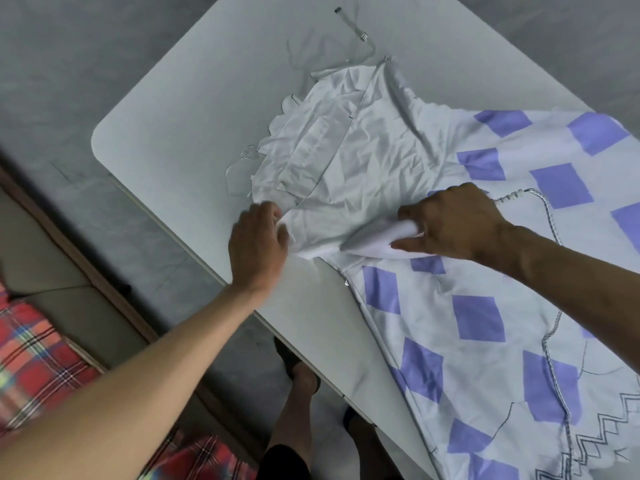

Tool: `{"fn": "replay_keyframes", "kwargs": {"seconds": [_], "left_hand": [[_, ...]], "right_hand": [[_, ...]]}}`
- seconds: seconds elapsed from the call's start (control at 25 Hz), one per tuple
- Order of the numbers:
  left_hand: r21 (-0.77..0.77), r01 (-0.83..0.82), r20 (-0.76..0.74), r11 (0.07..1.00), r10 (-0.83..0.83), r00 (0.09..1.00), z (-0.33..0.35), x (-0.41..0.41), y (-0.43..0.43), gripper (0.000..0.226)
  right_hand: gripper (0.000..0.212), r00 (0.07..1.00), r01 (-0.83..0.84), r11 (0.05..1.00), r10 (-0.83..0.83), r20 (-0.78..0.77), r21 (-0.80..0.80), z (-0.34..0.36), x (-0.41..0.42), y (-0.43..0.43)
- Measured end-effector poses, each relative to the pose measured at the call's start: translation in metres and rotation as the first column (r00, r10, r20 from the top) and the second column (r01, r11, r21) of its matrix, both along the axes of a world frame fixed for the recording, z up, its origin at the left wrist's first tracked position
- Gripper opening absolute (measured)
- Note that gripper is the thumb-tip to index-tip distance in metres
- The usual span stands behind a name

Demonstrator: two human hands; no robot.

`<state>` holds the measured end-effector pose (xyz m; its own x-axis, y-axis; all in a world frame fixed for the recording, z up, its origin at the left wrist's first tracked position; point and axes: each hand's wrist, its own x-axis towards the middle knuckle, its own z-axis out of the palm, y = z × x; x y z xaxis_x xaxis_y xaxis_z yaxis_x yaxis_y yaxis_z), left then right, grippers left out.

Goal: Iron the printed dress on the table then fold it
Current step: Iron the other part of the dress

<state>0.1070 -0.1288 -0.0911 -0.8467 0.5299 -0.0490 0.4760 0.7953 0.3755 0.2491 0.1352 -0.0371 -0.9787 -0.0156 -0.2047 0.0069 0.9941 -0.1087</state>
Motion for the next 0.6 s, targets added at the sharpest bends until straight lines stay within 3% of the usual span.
{"fn": "replay_keyframes", "kwargs": {"seconds": [0.12,0.24,0.32,0.48,0.6], "left_hand": [[-0.073,-0.315,0.317,0.946,0.321,0.892,-0.004,0.040,-0.001,0.038],[-0.104,-0.633,0.490,0.767,0.593,0.639,-0.007,0.029,0.012,0.052],[-0.174,-0.667,0.555,0.724,0.632,0.541,-0.007,0.016,0.016,0.054],[-0.193,-0.530,0.554,0.825,0.538,0.635,-0.007,0.000,0.007,0.032],[-0.096,-0.473,0.397,0.875,0.470,0.788,0.000,-0.006,0.003,0.017]], "right_hand": [[0.041,0.994,0.110,0.993,-0.110,0.017,-0.031,0.016,-0.003,0.015],[0.046,0.973,0.228,0.974,-0.228,0.038,-0.006,0.023,-0.001,0.018],[0.044,0.911,0.401,0.915,-0.403,0.083,0.044,0.025,0.003,0.022],[0.045,0.738,0.667,0.743,-0.649,0.184,-0.055,0.032,0.016,0.034],[0.047,0.686,0.724,0.681,-0.697,0.206,-0.108,0.030,0.027,0.034]]}}
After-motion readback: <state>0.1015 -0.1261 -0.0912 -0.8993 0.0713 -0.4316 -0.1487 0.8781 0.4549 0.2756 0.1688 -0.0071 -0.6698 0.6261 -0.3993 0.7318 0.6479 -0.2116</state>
